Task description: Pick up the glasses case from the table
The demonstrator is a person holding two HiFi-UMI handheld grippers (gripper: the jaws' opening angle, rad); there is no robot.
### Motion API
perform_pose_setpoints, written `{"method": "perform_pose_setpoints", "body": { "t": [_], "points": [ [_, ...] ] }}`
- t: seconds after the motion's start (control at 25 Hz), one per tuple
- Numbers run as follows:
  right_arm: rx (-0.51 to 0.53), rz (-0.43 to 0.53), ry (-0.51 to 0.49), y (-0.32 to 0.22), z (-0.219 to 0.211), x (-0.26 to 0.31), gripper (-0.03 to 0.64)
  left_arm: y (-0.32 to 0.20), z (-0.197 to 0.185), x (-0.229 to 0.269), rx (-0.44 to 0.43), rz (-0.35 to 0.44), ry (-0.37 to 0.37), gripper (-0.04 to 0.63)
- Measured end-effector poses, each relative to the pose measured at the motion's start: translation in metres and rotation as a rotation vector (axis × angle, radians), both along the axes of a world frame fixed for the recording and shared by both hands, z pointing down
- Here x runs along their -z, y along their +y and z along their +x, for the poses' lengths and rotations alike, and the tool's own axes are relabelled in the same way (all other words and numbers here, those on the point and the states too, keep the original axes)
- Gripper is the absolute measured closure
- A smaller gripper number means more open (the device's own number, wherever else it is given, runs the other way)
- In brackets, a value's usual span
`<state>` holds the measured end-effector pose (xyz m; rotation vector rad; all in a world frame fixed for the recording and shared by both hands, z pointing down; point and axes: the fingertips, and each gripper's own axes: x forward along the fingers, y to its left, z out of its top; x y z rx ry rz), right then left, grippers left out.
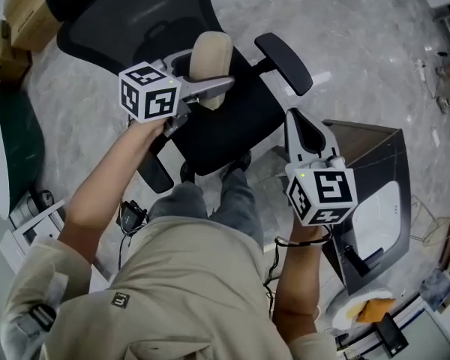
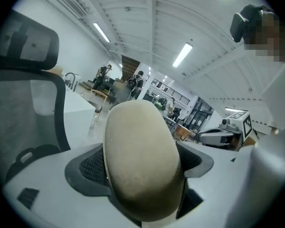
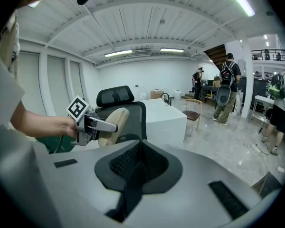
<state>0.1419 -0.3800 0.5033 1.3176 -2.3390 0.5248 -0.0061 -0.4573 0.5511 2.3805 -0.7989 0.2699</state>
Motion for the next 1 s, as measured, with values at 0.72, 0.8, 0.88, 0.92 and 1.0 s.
{"method": "perform_pose_setpoints", "body": {
  "t": [0.72,0.8,0.88,0.92,1.0],
  "points": [
    [-0.018,0.173,0.027,0.029,-0.027,0.104,0.592,0.071,-0.024,0.168,-0.13,0.295,0.018,0.143],
    [-0.015,0.188,0.03,0.032,-0.031,0.113,0.592,0.081,-0.026,0.184,-0.147,0.333,0.007,0.143],
    [-0.013,0.204,0.033,0.035,-0.034,0.121,0.592,0.09,-0.029,0.198,-0.159,0.373,-0.005,0.143],
    [-0.013,0.211,0.033,0.036,-0.036,0.125,0.592,0.094,-0.031,0.204,-0.163,0.39,-0.01,0.143],
    [-0.01,0.223,0.032,0.039,-0.041,0.132,0.594,0.103,-0.038,0.215,-0.165,0.419,-0.018,0.143]
  ]
}}
